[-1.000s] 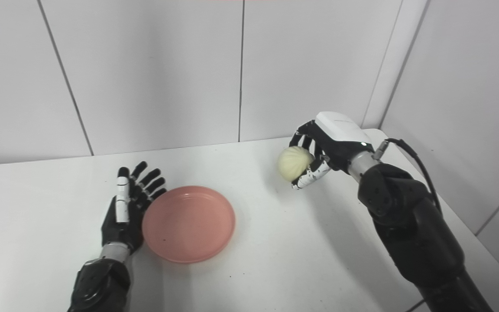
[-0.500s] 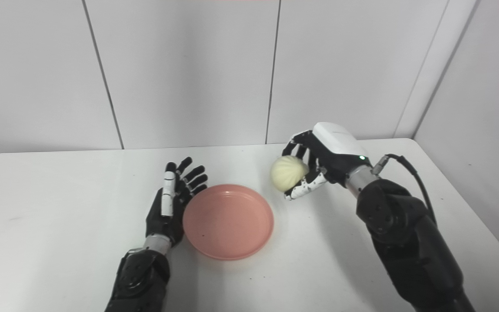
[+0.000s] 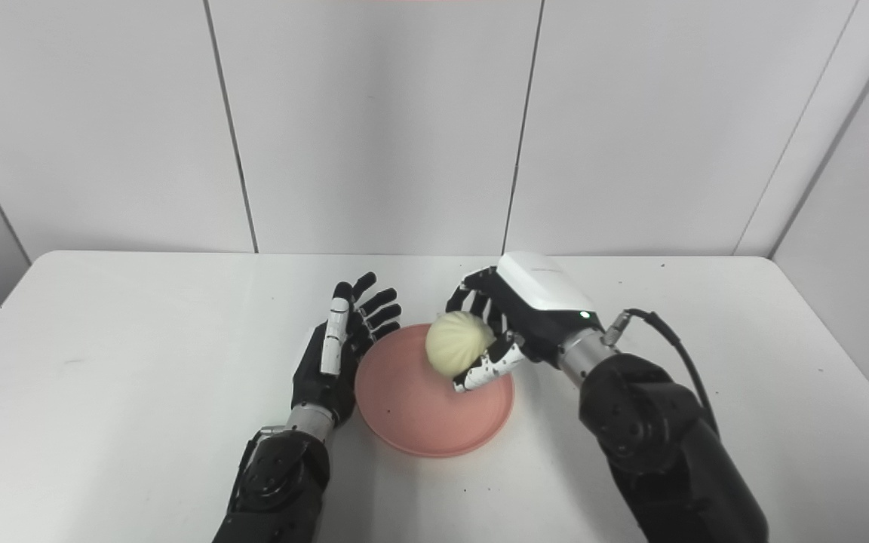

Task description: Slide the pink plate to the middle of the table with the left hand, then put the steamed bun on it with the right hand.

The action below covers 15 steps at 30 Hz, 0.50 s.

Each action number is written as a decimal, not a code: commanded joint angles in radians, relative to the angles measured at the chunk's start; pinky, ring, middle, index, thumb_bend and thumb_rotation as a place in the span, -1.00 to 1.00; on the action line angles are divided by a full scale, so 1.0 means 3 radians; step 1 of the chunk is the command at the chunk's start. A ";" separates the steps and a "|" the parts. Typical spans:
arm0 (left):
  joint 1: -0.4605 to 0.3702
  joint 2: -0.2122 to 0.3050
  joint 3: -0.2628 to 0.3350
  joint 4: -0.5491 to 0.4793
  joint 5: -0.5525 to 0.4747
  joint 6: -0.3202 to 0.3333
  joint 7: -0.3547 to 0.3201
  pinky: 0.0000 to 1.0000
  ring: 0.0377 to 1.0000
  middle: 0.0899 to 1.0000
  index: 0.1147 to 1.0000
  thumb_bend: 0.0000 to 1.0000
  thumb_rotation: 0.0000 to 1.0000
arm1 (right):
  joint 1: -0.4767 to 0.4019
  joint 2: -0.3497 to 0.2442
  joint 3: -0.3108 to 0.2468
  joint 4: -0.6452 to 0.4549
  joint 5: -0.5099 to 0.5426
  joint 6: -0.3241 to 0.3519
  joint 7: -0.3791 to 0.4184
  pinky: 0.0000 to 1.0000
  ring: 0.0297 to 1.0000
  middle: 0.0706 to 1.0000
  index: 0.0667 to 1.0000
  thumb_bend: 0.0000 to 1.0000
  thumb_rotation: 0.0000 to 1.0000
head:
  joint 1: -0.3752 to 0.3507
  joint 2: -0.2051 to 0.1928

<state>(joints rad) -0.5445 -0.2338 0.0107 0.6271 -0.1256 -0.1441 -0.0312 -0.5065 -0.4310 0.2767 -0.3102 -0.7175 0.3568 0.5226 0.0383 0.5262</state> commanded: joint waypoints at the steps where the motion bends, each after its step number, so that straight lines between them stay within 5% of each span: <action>1: 0.0064 -0.0006 -0.0014 0.0085 0.0021 0.0081 0.0017 0.57 0.59 0.59 0.71 0.26 0.90 | -0.0096 0.0041 0.0010 0.0013 -0.0012 -0.0173 -0.0156 -0.46 -0.34 -0.23 -0.04 0.05 -1.00 | -0.0011 0.0000; 15: 0.0110 0.0020 -0.0014 0.0019 0.0006 0.0163 -0.0001 0.58 0.58 0.58 0.68 0.25 0.83 | -0.0078 0.0159 0.0219 0.0590 -0.0219 -0.0576 -0.0519 -0.37 -0.28 -0.22 -0.04 0.05 -1.00 | -0.0012 0.0014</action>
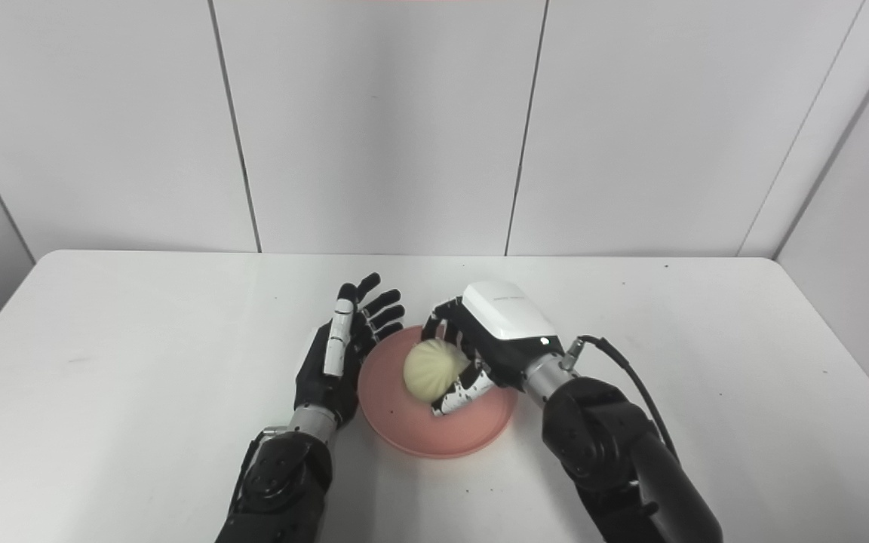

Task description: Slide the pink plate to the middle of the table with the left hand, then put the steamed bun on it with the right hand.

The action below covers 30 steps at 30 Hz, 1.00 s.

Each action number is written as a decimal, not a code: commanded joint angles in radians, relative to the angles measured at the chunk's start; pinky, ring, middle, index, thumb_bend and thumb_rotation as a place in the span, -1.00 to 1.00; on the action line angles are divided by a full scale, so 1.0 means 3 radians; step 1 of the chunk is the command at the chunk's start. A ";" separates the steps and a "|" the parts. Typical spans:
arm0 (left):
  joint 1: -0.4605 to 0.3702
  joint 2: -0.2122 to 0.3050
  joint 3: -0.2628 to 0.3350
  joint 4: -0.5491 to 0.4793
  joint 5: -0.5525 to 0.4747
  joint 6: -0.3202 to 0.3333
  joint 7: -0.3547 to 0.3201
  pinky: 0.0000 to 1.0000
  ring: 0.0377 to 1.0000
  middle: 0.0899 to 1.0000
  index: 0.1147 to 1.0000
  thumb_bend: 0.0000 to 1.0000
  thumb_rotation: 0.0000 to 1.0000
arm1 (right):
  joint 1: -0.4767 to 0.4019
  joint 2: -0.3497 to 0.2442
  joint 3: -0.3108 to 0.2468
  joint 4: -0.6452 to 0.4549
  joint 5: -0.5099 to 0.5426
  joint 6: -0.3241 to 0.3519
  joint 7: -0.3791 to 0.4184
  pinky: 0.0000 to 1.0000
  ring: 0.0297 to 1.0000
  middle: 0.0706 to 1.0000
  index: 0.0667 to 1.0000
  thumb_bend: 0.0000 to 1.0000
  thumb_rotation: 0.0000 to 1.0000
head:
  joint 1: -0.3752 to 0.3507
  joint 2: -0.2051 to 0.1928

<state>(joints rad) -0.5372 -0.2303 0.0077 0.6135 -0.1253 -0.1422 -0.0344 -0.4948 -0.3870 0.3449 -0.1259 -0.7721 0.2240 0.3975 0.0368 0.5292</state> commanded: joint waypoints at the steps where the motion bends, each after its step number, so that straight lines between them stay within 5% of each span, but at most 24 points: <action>1: 0.0088 0.0008 -0.0005 0.0057 0.0006 0.0163 0.0012 0.59 0.58 0.58 0.69 0.24 0.83 | -0.0121 0.0014 0.0006 0.0029 -0.0048 -0.0155 -0.0124 -0.38 -0.28 -0.22 -0.04 0.05 -1.00 | -0.0007 0.0003; 22: 0.0091 0.0010 -0.0038 0.0069 0.0043 0.0146 0.0031 0.52 0.57 0.56 0.66 0.29 0.87 | -0.0126 0.0000 0.0161 0.0402 -0.0189 -0.0272 -0.0239 -0.35 -0.18 -0.20 -0.06 0.06 -0.99 | -0.0016 0.0014; 23: 0.0090 0.0010 -0.0039 0.0070 0.0044 0.0143 0.0031 0.51 0.56 0.56 0.66 0.29 0.87 | -0.0130 -0.0010 0.0176 0.0382 -0.0215 -0.0254 -0.0208 -0.13 0.03 0.12 0.14 0.61 -0.82 | -0.0016 0.0014; 24: 0.0090 0.0011 -0.0039 0.0071 0.0043 0.0140 0.0030 0.51 0.56 0.56 0.66 0.29 0.88 | -0.0132 -0.0019 0.0187 0.0363 -0.0237 -0.0238 -0.0181 -0.05 0.10 0.21 0.20 0.75 -0.77 | -0.0017 0.0016; 30: 0.0095 0.0012 -0.0035 0.0039 0.0032 0.0179 0.0032 0.47 0.54 0.55 0.65 0.28 0.86 | -0.0120 -0.0041 0.0192 0.0268 -0.0302 -0.0225 -0.0101 0.32 0.51 0.53 0.35 0.99 -0.59 | -0.0029 0.0016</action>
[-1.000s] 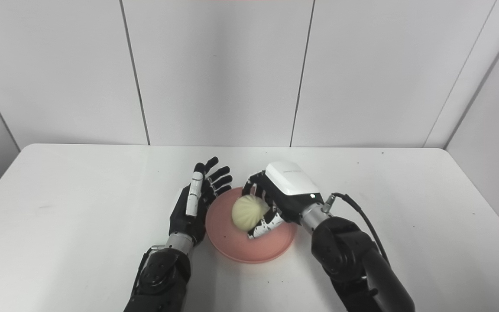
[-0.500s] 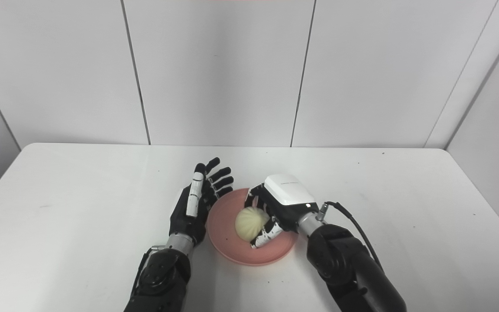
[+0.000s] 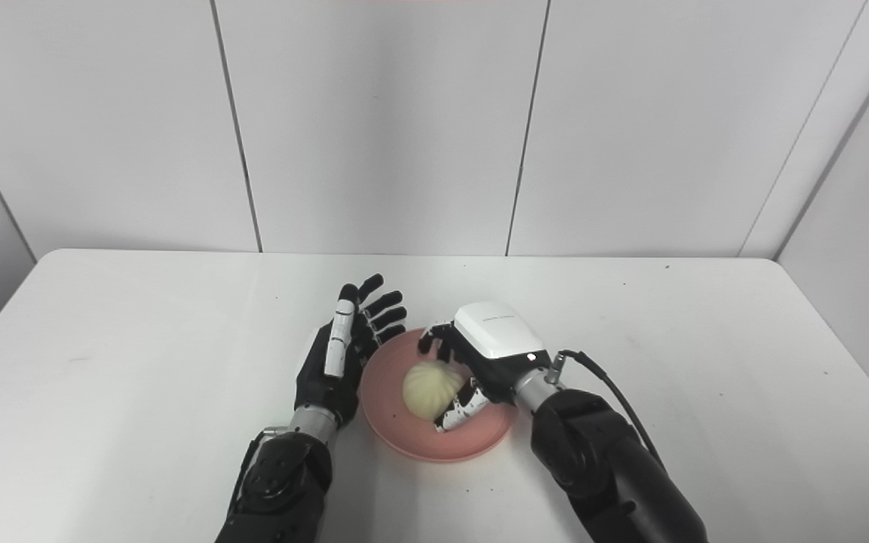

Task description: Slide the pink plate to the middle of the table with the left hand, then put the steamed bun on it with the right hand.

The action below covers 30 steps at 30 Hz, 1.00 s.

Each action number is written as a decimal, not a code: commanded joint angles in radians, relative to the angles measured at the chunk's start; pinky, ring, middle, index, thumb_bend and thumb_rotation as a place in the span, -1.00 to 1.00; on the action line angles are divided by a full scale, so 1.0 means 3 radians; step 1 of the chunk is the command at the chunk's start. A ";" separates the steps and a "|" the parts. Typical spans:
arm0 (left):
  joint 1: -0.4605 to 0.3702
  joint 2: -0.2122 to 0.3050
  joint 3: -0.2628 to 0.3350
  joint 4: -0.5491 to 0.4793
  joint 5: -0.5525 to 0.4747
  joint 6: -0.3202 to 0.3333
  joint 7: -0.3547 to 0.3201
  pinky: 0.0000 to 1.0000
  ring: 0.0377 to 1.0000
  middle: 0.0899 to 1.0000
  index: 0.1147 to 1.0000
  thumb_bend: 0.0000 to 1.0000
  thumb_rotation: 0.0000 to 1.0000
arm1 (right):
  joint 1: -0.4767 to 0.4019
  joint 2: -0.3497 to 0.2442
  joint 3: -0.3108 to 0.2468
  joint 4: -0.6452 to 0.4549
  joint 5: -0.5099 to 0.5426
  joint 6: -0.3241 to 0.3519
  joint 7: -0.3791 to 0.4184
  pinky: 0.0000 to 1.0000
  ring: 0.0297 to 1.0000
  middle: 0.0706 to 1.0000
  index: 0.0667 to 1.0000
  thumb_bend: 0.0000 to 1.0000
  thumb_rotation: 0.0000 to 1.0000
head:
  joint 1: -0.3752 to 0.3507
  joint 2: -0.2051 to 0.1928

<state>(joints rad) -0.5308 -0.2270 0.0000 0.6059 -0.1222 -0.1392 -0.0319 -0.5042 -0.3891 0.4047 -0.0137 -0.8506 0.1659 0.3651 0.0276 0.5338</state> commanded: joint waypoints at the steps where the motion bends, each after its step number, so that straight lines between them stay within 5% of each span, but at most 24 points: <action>1: 0.0074 0.0004 -0.0009 0.0065 0.0021 0.0167 0.0022 0.46 0.54 0.54 0.65 0.28 0.86 | -0.0086 -0.0035 -0.0009 -0.0126 -0.0049 -0.0025 0.0028 0.37 0.56 0.56 0.37 1.00 -0.56 | -0.0006 0.0000; 13: 0.0124 0.0021 -0.0017 -0.0055 0.0018 0.0262 0.0025 0.46 0.53 0.55 0.65 0.27 0.86 | 0.0067 -0.0011 -0.0191 -0.0520 -0.0029 0.0077 0.0171 0.53 0.71 0.67 0.45 1.00 -0.44 | -0.0017 0.0018; 21: 0.0171 0.0053 -0.0013 -0.0150 -0.0032 0.0330 -0.0050 0.57 0.58 0.58 0.68 0.23 0.88 | 0.0443 0.0193 -0.0616 -0.0680 0.0315 -0.0339 -0.0722 0.30 0.55 0.59 0.43 0.79 -0.43 | -0.0036 0.0032; 30: 0.0234 0.0078 0.0015 -0.0262 -0.0034 0.0298 -0.0064 0.59 0.61 0.59 0.69 0.23 0.90 | 0.0783 0.0772 -0.1152 -0.0486 0.1169 -0.1003 -0.1741 0.23 0.45 0.51 0.37 0.42 -0.35 | -0.0076 0.0048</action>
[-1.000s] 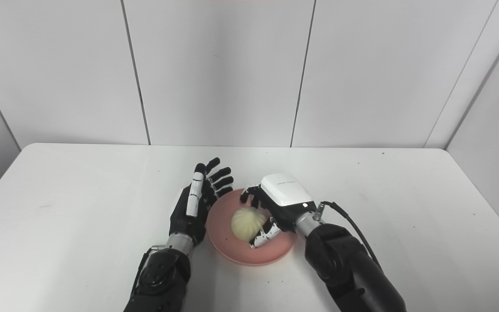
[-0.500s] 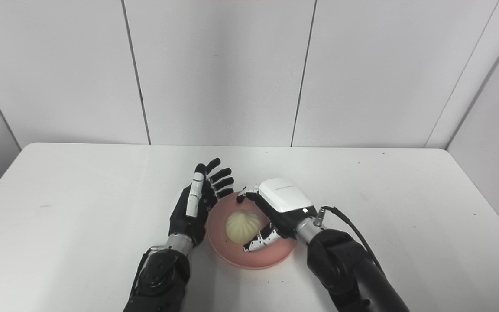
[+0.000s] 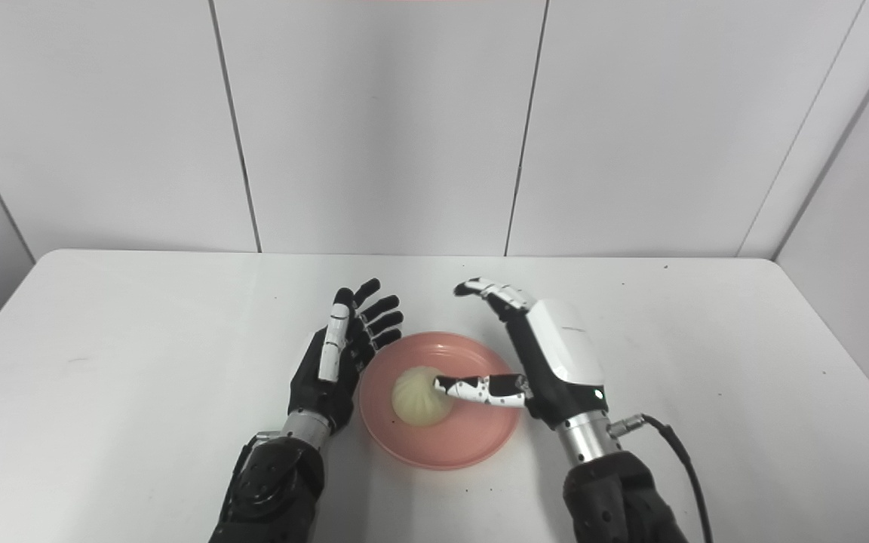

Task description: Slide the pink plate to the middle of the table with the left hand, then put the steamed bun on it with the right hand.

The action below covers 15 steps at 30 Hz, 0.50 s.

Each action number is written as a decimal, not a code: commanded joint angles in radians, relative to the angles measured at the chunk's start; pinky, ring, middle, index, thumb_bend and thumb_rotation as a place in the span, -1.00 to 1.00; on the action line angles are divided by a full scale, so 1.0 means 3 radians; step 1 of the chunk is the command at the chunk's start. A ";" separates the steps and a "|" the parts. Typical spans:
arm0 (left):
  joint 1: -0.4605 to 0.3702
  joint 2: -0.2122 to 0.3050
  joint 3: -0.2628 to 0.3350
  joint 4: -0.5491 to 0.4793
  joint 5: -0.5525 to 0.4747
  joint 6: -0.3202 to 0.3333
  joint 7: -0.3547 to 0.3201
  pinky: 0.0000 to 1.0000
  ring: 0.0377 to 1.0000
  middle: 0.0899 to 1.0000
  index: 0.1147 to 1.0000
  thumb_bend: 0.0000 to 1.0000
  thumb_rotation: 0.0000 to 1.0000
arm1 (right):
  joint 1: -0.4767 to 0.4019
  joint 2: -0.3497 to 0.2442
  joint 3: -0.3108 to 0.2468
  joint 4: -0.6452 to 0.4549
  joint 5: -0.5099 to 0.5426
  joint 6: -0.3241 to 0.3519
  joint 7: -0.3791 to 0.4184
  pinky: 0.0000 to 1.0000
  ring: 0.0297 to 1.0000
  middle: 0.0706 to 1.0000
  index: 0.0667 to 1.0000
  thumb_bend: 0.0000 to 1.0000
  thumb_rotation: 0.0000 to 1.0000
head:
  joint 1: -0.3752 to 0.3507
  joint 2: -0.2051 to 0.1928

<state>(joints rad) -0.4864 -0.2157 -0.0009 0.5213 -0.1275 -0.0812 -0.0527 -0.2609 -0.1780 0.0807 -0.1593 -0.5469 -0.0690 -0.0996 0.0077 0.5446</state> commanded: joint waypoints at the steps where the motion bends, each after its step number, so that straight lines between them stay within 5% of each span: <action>1: 0.0091 0.0047 0.0012 0.0014 0.0002 0.0077 0.0012 0.59 0.62 0.59 0.69 0.23 0.90 | 0.0001 0.0130 -0.0120 0.0050 0.0251 -0.0289 -0.0259 0.23 0.45 0.50 0.36 0.39 -0.25 | -0.0013 0.0012; 4: 0.0108 0.0069 -0.0001 -0.0009 0.0058 0.0001 0.0038 0.58 0.62 0.58 0.68 0.25 0.89 | 0.0067 0.0277 -0.0226 0.0152 0.0451 -0.0322 -0.0355 0.22 0.43 0.50 0.45 0.18 0.41 | -0.0075 0.0013; 6: 0.0115 0.0080 -0.0011 -0.0020 0.0114 -0.0043 0.0090 0.56 0.60 0.57 0.67 0.27 0.88 | 0.0081 0.0363 -0.0306 0.0241 0.0621 -0.0325 -0.0399 0.30 0.50 0.59 0.50 0.17 0.66 | -0.0110 0.0018; 15: 0.0200 0.0144 -0.0099 -0.0193 0.0403 -0.0231 0.0243 0.83 0.82 0.76 0.70 0.30 0.94 | 0.0089 0.0616 -0.0610 0.0538 0.1566 -0.0094 -0.0303 0.41 0.53 0.59 0.56 0.17 0.91 | -0.0273 0.0046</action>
<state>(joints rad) -0.4348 -0.1814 -0.0299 0.4695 -0.0198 -0.1407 0.0054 -0.2076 -0.0063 -0.1018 0.0235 -0.0969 -0.0997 -0.1954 -0.0675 0.5568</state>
